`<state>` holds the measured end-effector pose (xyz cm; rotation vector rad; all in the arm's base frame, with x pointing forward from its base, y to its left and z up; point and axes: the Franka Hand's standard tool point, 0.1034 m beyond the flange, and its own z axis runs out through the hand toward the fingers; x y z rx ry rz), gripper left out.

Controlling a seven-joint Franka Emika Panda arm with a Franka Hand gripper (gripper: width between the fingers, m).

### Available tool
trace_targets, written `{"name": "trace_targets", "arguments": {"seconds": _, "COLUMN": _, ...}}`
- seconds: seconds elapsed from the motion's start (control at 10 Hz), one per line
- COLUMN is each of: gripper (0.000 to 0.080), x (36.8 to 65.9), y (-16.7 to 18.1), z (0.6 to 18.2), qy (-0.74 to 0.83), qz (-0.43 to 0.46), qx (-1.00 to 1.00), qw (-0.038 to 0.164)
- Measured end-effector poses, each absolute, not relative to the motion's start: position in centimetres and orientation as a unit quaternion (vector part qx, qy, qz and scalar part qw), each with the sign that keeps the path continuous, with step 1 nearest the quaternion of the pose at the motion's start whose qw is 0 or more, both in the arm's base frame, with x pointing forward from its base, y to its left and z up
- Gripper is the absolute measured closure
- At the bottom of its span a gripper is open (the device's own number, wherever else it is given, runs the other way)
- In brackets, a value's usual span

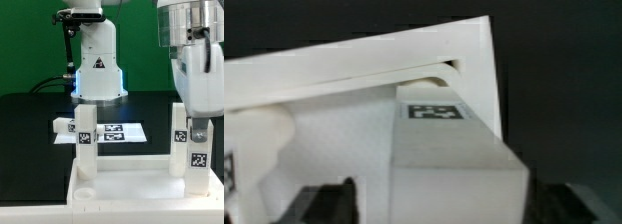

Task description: Assemble desk

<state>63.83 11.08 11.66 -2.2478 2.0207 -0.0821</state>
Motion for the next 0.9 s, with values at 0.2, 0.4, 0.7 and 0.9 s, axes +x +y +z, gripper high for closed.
{"name": "trace_targets", "arguments": {"seconds": 0.2, "gripper": 0.0166, "x": 64.4, "y": 11.85, "z": 11.81, "qy": 0.508, "qz": -0.052, "qx": -0.857, "qw": 0.064}}
{"name": "trace_targets", "arguments": {"seconds": 0.4, "gripper": 0.0155, "x": 64.38, "y": 11.65, "z": 11.79, "qy": 0.47, "qz": -0.055, "qx": -0.879, "qw": 0.059}}
{"name": "trace_targets", "arguments": {"seconds": 0.7, "gripper": 0.0151, "x": 64.51, "y": 11.6, "z": 11.92, "qy": 0.251, "qz": -0.072, "qx": -0.965, "qw": 0.029}}
{"name": "trace_targets", "arguments": {"seconds": 0.9, "gripper": 0.0178, "x": 64.51, "y": 11.65, "z": 11.9, "qy": 0.237, "qz": -0.072, "qx": -0.968, "qw": 0.028}}
